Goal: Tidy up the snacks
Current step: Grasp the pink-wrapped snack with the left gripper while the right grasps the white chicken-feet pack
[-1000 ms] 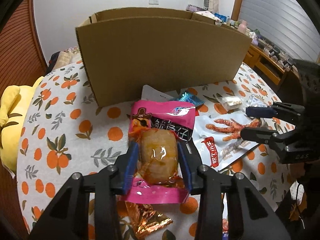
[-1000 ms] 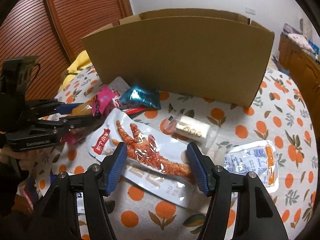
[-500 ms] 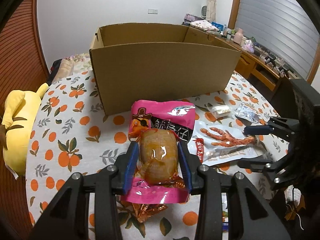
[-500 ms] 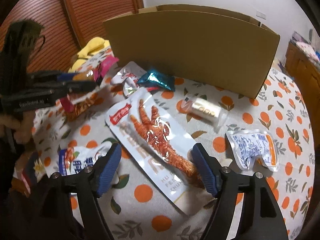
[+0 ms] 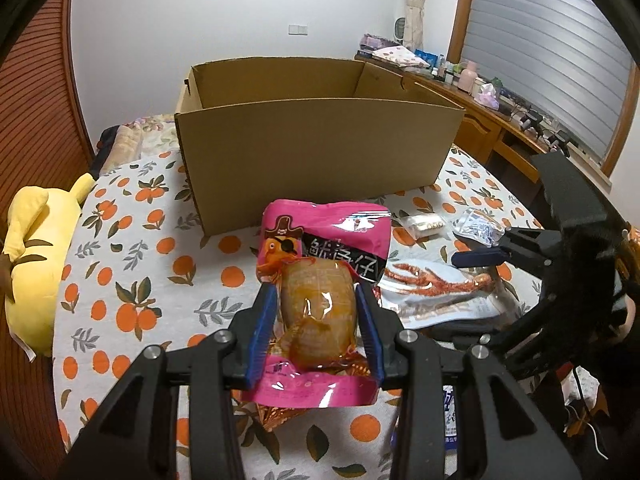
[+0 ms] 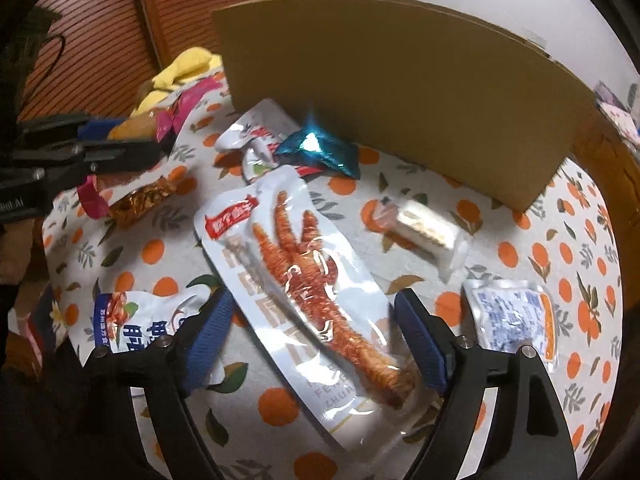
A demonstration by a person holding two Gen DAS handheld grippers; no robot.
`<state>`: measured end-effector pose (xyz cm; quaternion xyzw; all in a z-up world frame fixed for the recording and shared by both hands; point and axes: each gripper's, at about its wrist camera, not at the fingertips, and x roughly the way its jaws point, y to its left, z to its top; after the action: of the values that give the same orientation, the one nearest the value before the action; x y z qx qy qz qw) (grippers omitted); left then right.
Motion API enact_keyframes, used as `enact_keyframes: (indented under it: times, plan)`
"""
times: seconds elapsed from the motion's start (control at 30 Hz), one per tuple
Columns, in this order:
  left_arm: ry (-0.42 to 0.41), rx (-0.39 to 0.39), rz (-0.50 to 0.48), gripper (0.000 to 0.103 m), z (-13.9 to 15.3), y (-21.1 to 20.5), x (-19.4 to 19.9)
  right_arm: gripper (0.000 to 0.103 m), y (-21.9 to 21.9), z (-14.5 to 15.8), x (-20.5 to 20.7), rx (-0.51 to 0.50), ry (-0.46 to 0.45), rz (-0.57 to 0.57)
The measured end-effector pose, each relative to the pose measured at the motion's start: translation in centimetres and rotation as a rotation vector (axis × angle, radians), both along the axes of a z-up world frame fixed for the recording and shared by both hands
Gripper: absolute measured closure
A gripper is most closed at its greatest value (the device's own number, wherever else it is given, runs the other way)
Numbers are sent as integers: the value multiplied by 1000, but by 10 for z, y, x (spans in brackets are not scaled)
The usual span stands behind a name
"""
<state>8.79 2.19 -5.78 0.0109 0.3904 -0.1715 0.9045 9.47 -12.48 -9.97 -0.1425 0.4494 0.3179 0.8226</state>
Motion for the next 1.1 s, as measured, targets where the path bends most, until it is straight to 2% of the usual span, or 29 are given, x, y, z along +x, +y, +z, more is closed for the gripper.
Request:
enact_keyframes:
  times: [0.07,0.43,0.47,0.6,0.77,1.1]
  plan:
    - [0,-1,2,65,0,1,0,18,5,-3,0,-23,1,15]
    - [-3,-7,4,65,0,4,-3,16,15,-3,12,-7,-11,22]
    - [-4,-7,4,65,0,4,-4,17,16,-3,12,-8,-14,21]
    - [-15,-7,5,65,0,4,-6,35,12,-1,10,-3,-17,23]
    - [-15,-16,12,65,-2,1,-4,44,6,1,4,23,-25,9]
    - [-8,-9,2,65,-5,-5,-3,48,-9,6,-8,62,-46,-21]
